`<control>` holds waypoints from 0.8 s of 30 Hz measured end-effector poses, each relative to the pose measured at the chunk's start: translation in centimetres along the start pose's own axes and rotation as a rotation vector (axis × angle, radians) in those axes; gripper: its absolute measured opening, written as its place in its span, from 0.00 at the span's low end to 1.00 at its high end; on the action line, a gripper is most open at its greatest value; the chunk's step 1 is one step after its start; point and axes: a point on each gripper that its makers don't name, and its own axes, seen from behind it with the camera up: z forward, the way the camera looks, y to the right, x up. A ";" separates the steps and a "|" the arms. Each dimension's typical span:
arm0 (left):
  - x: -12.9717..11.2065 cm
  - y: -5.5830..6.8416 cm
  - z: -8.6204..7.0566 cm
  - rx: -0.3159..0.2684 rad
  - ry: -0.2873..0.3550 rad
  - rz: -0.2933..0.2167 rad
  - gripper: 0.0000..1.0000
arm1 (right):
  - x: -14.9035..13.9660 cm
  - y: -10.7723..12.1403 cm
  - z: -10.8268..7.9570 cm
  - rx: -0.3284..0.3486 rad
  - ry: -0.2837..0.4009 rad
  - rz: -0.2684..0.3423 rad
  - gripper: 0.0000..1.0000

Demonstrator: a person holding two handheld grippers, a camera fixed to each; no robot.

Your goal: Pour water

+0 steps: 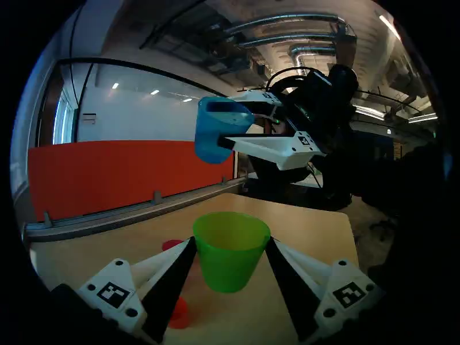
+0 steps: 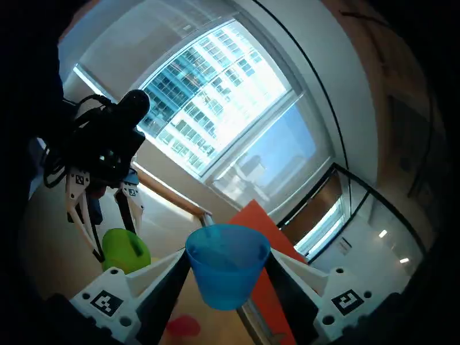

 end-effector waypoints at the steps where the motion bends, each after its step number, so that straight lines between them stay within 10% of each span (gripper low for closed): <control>1: 0.0 0.0 0.0 -0.001 0.001 -0.002 0.87 | 0.0 0.0 0.1 -0.001 -0.001 -0.008 0.90; 24: 0.7 0.6 0.5 -0.017 0.012 0.003 0.86 | -0.1 1.2 0.6 -0.014 -0.022 -0.180 0.89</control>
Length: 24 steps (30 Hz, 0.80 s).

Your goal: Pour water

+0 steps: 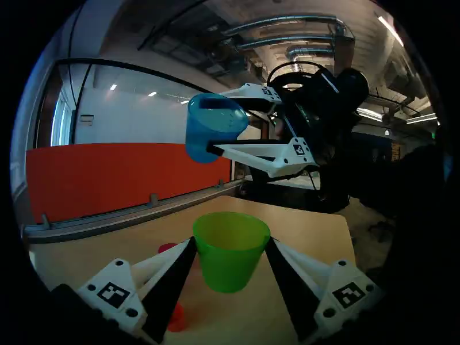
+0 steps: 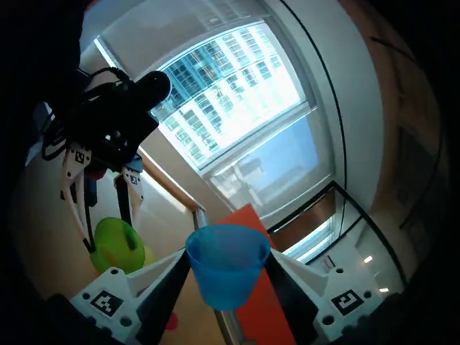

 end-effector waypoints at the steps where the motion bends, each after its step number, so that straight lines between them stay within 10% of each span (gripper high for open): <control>1: 0.1 0.1 0.0 -0.001 0.000 0.001 0.86 | 0.0 0.1 0.0 -0.001 -0.001 -0.006 0.89; 24: 0.2 0.3 0.4 -0.013 0.006 -0.005 0.86 | 0.1 1.8 -0.1 -0.028 -0.006 -0.109 0.89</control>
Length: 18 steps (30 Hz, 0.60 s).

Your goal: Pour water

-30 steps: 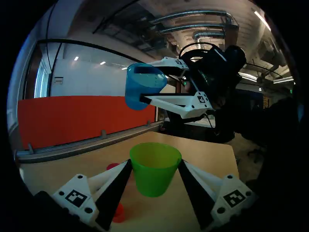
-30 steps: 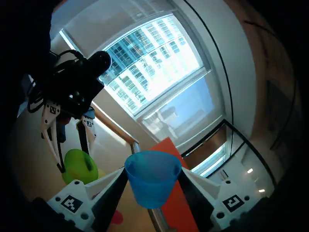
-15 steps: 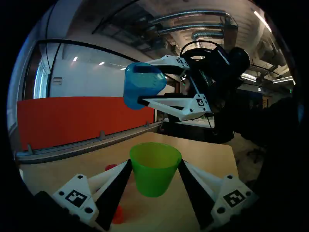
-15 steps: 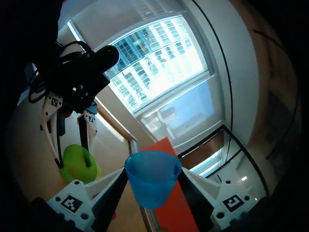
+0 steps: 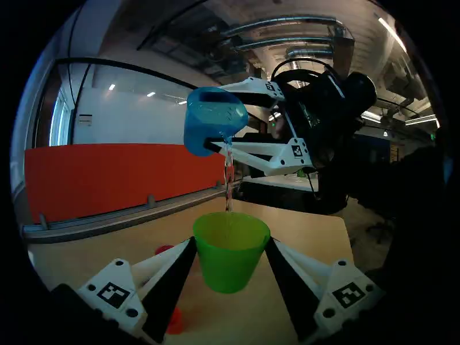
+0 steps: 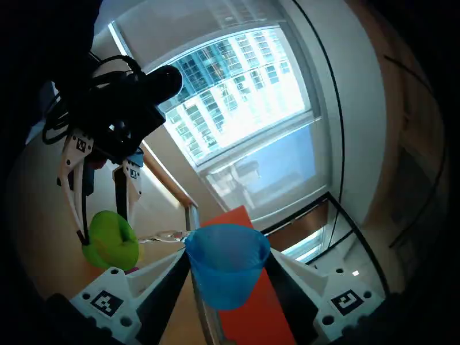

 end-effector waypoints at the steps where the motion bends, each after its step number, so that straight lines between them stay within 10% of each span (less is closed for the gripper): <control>1: 0.0 0.0 0.0 -0.001 0.000 0.000 0.86 | 0.0 0.1 0.0 -0.002 -0.001 -0.002 0.89; 18: 0.1 0.1 0.1 -0.003 -0.002 0.007 0.86 | 0.5 0.7 0.1 -0.017 0.003 -0.049 0.89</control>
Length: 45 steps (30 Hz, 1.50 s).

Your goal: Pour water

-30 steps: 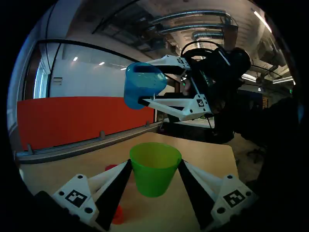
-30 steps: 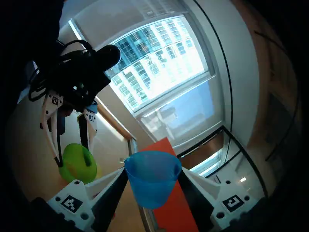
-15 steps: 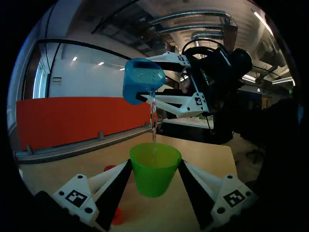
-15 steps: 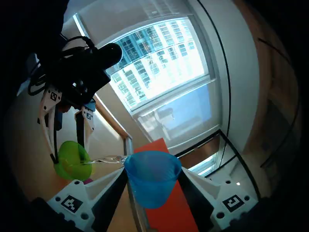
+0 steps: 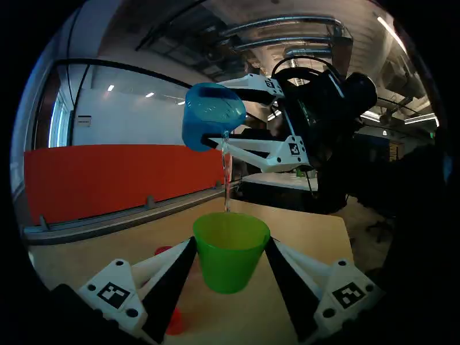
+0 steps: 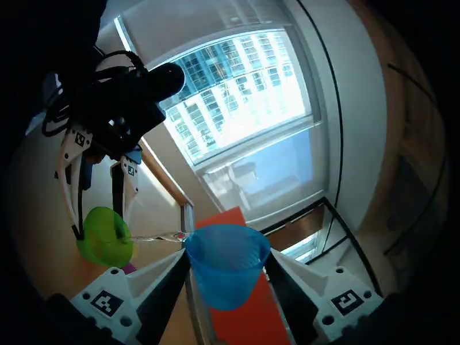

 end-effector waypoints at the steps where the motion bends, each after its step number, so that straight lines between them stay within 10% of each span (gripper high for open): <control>1: 0.0 0.0 0.0 0.000 -0.001 0.001 0.86 | 0.0 0.0 0.0 -0.001 0.000 -0.002 0.89; 45: -0.2 0.2 0.3 -0.003 -0.005 0.006 0.86 | 0.7 1.1 0.4 -0.020 0.000 -0.118 0.89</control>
